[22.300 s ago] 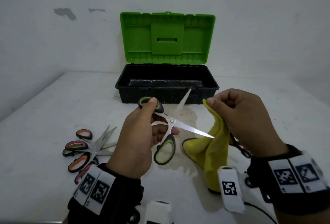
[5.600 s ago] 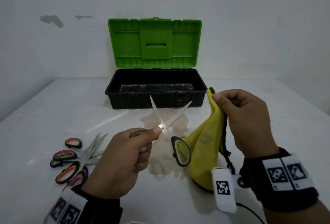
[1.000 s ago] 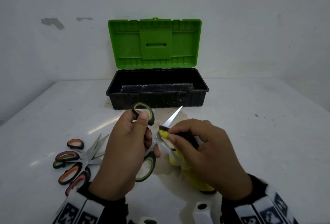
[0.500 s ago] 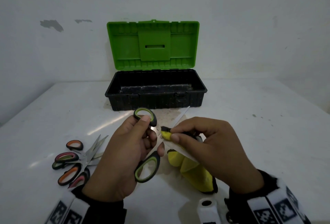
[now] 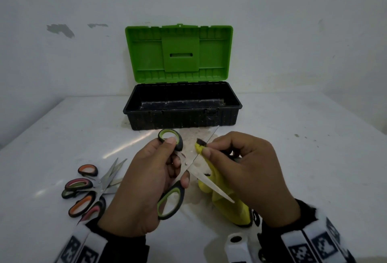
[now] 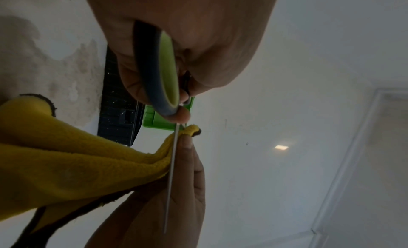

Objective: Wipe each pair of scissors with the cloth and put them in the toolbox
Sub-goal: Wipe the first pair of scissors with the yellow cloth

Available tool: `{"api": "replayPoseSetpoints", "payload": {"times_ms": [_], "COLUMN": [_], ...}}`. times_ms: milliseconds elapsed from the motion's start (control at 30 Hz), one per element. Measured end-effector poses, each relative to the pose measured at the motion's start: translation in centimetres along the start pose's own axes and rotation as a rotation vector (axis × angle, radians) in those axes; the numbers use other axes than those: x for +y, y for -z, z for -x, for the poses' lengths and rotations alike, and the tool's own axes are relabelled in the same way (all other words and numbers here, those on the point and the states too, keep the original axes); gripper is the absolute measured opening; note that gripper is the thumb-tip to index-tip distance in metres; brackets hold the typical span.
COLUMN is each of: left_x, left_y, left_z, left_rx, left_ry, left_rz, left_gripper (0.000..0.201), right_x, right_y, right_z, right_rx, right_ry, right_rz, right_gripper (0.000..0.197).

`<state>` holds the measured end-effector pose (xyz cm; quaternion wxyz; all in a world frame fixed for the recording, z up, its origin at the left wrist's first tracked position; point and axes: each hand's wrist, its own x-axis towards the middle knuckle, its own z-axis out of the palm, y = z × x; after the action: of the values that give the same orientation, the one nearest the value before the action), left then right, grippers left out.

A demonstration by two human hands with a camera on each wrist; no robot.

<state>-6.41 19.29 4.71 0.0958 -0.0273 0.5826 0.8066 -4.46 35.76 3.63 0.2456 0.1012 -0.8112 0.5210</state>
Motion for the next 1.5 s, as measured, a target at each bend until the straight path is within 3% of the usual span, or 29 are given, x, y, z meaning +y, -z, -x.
{"api": "replayPoseSetpoints", "payload": {"times_ms": [233,367,500,633,800,867,967,1100,1267,1400,1500], "left_x": [0.0,0.0,-0.1,-0.2,-0.2,-0.2,-0.1,0.1,0.3,0.1,0.3], "left_y": [0.1,0.2,0.1,0.3,0.6,0.8,1.0,1.1,1.1,0.6,0.5], "left_z": [0.1,0.0,-0.2,-0.3,-0.7,-0.7,-0.7,-0.7,-0.6,-0.7,-0.7], "left_rx": [-0.001,-0.003,-0.009,-0.01,-0.031,-0.027,-0.036,-0.045,-0.036,-0.03,-0.044], "left_ry": [0.002,0.014,-0.007,-0.022,-0.022,-0.022,-0.022,-0.044,-0.071,-0.112,-0.118], "left_rz": [0.003,0.006,-0.009,-0.036,-0.046,-0.062,-0.093,-0.108,-0.163,-0.176,-0.169], "left_gripper": [0.028,0.031,0.03,0.03,0.037,0.038,0.036,0.033,0.028,0.025,0.025], "right_x": [0.0,-0.4,0.3,-0.2,0.6,0.4,0.3,1.1,0.5,1.3,1.0], "right_y": [0.0,-0.4,0.1,-0.2,0.3,0.0,-0.2,0.3,-0.4,0.1,-0.3], "right_z": [-0.2,0.2,-0.4,0.0,-0.9,-0.7,-0.5,-1.2,-0.6,-1.4,-1.1], "right_rx": [0.05,0.0,0.084,-0.014,0.083,0.053,0.012,0.09,0.012,0.108,0.099], "right_ry": [-0.007,0.018,-0.014,-0.006,-0.021,-0.019,-0.015,-0.026,-0.002,-0.038,-0.019], "right_rz": [-0.034,-0.02,-0.04,-0.01,-0.002,-0.008,-0.007,-0.059,-0.041,-0.127,-0.133], "right_gripper": [0.005,0.002,0.008,0.005,0.005,0.005,0.003,0.005,0.006,0.002,0.002]}}
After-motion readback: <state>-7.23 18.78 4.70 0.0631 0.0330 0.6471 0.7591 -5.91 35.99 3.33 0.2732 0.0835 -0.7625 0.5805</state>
